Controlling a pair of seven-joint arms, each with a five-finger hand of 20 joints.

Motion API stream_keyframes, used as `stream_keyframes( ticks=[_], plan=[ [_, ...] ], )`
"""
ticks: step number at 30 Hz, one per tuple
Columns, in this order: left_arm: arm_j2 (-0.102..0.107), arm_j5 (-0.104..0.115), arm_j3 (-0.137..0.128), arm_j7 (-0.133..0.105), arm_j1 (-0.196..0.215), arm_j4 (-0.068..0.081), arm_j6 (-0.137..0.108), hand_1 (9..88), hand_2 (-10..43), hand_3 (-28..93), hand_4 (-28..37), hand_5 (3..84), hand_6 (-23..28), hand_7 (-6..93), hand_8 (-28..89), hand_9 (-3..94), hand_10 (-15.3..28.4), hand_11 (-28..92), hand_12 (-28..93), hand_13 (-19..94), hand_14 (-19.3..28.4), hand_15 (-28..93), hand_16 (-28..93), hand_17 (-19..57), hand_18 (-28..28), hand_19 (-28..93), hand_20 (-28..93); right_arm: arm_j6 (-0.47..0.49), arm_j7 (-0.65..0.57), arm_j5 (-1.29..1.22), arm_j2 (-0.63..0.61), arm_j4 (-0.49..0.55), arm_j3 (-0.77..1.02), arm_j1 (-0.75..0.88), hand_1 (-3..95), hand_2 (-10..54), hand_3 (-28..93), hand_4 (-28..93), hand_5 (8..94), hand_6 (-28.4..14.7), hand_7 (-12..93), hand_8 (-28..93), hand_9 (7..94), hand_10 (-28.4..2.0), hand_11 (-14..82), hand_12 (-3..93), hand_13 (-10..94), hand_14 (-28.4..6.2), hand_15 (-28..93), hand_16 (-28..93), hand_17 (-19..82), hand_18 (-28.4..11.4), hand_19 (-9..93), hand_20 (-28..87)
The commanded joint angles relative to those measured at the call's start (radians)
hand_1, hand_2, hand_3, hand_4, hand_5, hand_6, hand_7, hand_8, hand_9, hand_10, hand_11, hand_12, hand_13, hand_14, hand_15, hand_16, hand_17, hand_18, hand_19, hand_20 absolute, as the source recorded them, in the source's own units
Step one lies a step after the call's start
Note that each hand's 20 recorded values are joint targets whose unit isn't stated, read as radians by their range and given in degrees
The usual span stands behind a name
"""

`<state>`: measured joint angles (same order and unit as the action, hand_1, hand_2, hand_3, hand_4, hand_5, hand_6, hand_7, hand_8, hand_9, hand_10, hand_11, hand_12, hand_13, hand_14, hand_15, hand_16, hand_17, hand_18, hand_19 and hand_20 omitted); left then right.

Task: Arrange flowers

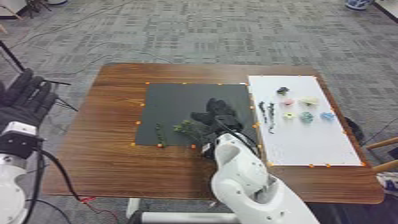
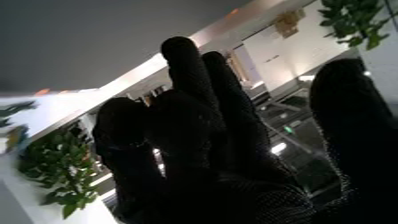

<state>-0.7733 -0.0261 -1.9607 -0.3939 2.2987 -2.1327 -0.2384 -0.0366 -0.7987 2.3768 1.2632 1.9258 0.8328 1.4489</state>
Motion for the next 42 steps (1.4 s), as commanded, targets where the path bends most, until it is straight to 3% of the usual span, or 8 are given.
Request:
stream_keyframes(
  ticks=[1, 4, 7, 16, 26, 31, 37, 42],
  plan=[
    [-0.028, 0.006, -0.038, -0.022, 0.059, -0.023, -0.002, 22.4, 16.9, 68, -28.3, 35.0, 6.8, 4.8, -7, 30.2, 11.0, 7, 10, 19, 10.0, 13, -4, -2.9, 5.4, 13, 8, 0.137, 0.004, -0.091, -0.025, 0.044, 0.059, 0.074, 26.0, 12.8, 73, -18, 56.8, -13.8, 38, -11, 74.4, -24.1, 22.8, 18.7, 83, -9.4, 70, 29, 49, -28.4, 93, 42],
    [-0.032, 0.01, -0.018, -0.023, 0.055, -0.025, 0.003, 22.5, 17.0, 68, -28.3, 35.1, 6.8, 4.8, -7, 30.3, 11.0, 7, 10, 19, 10.0, 13, -4, -2.8, 5.4, 13, 8, 0.217, -0.016, -0.182, 0.009, 0.027, 0.075, 0.062, 26.2, 17.0, 73, -18, 57.8, -13.6, 42, -12, 76.4, -23.7, 21.0, 17.8, 86, -8.2, 69, 29, 51, -28.4, 93, 42],
    [-0.029, 0.01, -0.001, -0.02, 0.04, -0.019, -0.004, 22.5, 17.0, 68, -28.3, 35.1, 6.9, 4.8, -7, 30.3, 11.0, 8, 10, 19, 9.9, 13, -4, -2.9, 5.4, 13, 8, 0.226, 0.004, -0.155, 0.013, 0.031, 0.063, 0.071, 26.1, 18.9, 72, -18, 57.0, -13.9, 46, -14, 77.2, -23.4, 17.5, 15.8, 88, -7.3, 68, 30, 51, -28.2, 93, 41],
    [-0.022, 0.011, 0.017, -0.015, 0.018, -0.011, -0.007, 22.5, 17.0, 68, -28.3, 35.1, 6.8, 4.8, -7, 30.3, 11.0, 7, 10, 19, 9.9, 13, -4, -2.8, 5.4, 13, 8, 0.212, 0.05, -0.192, 0.032, 0.043, 0.056, 0.076, 25.7, 20.0, 74, -18, 57.1, -14.0, 50, -15, 77.3, -23.2, 16.4, 15.6, 88, -7.2, 67, 30, 52, -27.7, 93, 40],
    [-0.023, 0.013, 0.013, -0.013, 0.019, -0.009, -0.007, 22.5, 17.1, 68, -28.3, 35.2, 6.9, 4.8, -7, 30.4, 11.0, 7, 10, 19, 9.9, 13, -4, -2.8, 5.3, 13, 8, 0.199, 0.078, -0.201, 0.031, 0.055, 0.061, 0.088, 25.1, 20.3, 74, -17, 56.9, -13.8, 51, -16, 76.8, -22.9, 16.3, 15.3, 88, -7.1, 66, 30, 51, -27.5, 93, 38],
    [-0.027, 0.015, 0.004, -0.02, 0.028, -0.011, -0.008, 22.5, 17.2, 68, -28.3, 35.3, 6.8, 4.8, -7, 30.4, 11.0, 7, 10, 19, 10.0, 13, -4, -2.8, 5.3, 13, 9, 0.136, 0.078, -0.136, 0.002, 0.057, 0.05, 0.078, 23.7, 18.8, 75, -17, 57.4, -13.8, 51, -17, 77.3, -23.2, 15.4, 14.5, 90, -7.4, 62, 29, 52, -26.8, 93, 35],
    [-0.025, 0.02, -0.004, -0.027, 0.037, -0.013, -0.004, 22.6, 17.2, 68, -28.3, 35.2, 6.9, 4.8, -7, 30.3, 11.0, 7, 10, 19, 10.0, 13, -4, -2.7, 5.3, 13, 9, 0.12, 0.07, -0.101, -0.019, 0.095, 0.092, 0.093, 22.6, 16.1, 74, -16, 57.4, -13.1, 42, -15, 76.9, -24.2, 13.8, 13.8, 90, -7.4, 60, 28, 53, -26.5, 93, 32],
    [-0.025, 0.016, 0.0, -0.028, 0.031, -0.014, -0.004, 22.7, 17.3, 67, -28.3, 35.2, 6.9, 4.8, -7, 30.3, 11.1, 8, 10, 19, 9.9, 13, -4, -2.7, 5.3, 13, 9, 0.041, 0.117, -0.062, -0.096, 0.111, 0.173, 0.089, 24.3, 11.6, 71, -17, 58.5, -12.5, 24, -7, 75.0, -22.9, 14.4, 14.9, 88, -7.1, 68, 31, 52, -27.3, 93, 34]
  ],
)
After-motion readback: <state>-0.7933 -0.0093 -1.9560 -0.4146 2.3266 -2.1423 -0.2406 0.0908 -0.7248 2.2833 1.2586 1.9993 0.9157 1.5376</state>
